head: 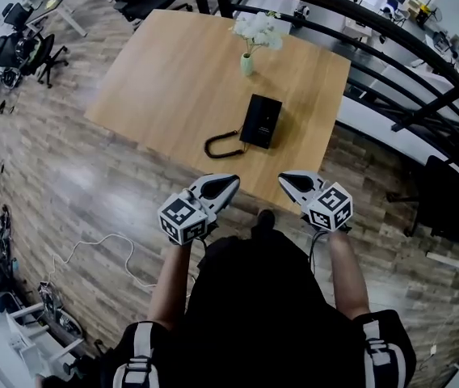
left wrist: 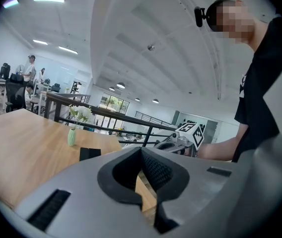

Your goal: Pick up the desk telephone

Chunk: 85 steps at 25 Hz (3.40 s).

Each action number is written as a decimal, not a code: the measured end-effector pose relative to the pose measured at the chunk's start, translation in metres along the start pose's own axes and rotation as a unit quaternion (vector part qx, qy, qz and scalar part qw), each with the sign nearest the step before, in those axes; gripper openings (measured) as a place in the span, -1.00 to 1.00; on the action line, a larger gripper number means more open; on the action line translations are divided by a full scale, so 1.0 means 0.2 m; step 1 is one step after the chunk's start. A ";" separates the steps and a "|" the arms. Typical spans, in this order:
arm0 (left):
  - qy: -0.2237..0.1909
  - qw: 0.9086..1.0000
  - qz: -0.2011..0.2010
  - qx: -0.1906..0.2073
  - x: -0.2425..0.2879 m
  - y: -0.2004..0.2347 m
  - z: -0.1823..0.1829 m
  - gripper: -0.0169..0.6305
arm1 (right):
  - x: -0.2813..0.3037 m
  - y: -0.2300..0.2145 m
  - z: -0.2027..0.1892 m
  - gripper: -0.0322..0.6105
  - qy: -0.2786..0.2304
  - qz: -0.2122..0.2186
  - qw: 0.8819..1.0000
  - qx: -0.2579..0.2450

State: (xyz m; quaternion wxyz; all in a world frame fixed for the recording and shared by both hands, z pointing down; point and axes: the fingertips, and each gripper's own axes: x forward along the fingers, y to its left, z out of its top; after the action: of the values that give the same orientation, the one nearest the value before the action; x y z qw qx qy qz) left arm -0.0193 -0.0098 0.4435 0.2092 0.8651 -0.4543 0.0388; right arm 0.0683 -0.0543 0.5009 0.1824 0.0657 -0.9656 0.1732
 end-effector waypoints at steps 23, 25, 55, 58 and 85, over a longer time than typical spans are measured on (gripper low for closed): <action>0.023 0.998 -0.055 -0.010 0.08 0.38 0.07 -0.88 | 0.24 -0.23 0.05 -0.83 0.015 -0.071 0.997 0.037; 0.032 0.997 -0.074 -0.004 0.10 0.45 0.10 -0.88 | 0.28 -0.25 0.09 -0.83 0.010 -0.087 0.995 0.044; 0.113 0.965 -0.235 0.004 0.48 0.92 0.07 -0.88 | 0.54 -0.56 0.01 -0.83 0.016 -0.222 0.965 0.136; 0.113 0.969 -0.219 -0.008 0.53 0.97 0.04 -0.88 | 0.55 -0.62 -0.02 -0.83 0.023 -0.213 0.967 0.140; 0.216 0.962 -0.140 -0.086 0.88 1.23 -0.41 -0.87 | 0.67 -1.02 -0.29 -0.82 0.043 -0.171 0.958 0.225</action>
State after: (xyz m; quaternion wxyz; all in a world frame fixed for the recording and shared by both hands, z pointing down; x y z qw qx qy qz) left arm -0.1048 -0.2356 0.6442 0.3795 0.8699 -0.2741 0.1553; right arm 0.0035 -0.2326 0.6655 0.2310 0.2617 -0.8672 0.3551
